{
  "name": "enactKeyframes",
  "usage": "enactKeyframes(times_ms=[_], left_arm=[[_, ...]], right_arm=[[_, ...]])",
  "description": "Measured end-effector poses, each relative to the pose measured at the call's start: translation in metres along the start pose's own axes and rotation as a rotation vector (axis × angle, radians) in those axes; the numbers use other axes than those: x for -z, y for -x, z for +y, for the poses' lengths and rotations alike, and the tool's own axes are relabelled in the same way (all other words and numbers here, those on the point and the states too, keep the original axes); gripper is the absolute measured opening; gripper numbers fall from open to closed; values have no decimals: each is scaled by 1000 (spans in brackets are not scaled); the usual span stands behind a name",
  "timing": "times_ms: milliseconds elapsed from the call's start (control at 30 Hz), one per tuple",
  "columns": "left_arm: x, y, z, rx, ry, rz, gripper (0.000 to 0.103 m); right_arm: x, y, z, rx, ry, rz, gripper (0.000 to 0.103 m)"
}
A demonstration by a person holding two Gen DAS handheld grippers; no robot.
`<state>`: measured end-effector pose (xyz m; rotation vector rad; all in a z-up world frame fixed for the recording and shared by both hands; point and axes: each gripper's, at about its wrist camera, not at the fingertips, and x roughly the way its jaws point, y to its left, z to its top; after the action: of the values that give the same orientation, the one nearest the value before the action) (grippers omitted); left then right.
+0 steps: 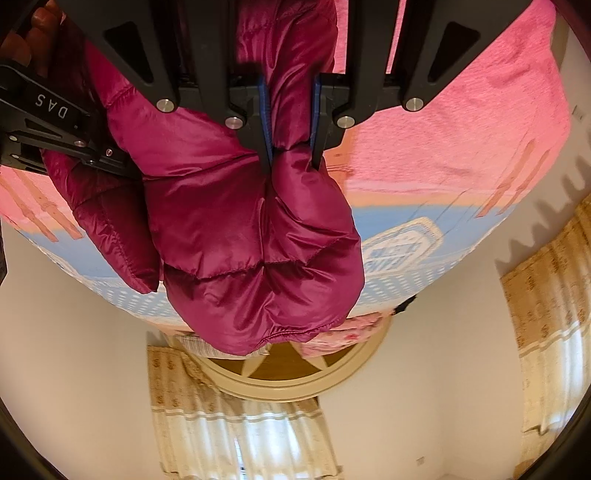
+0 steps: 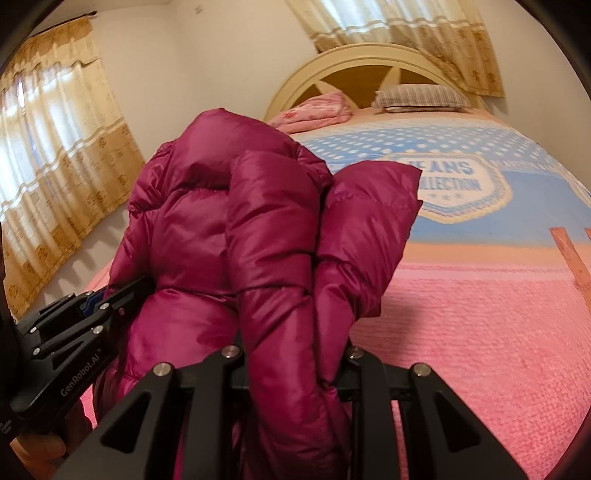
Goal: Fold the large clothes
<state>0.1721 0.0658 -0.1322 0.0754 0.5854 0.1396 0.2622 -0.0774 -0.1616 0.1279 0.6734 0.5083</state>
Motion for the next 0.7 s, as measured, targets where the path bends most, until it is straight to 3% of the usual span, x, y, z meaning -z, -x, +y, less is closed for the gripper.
enactKeyframes(times_ms=[700], left_arm=[[22,2,92,-114,110,21,17]], right_arm=[[-4,-43,61,-97,118,69,25]])
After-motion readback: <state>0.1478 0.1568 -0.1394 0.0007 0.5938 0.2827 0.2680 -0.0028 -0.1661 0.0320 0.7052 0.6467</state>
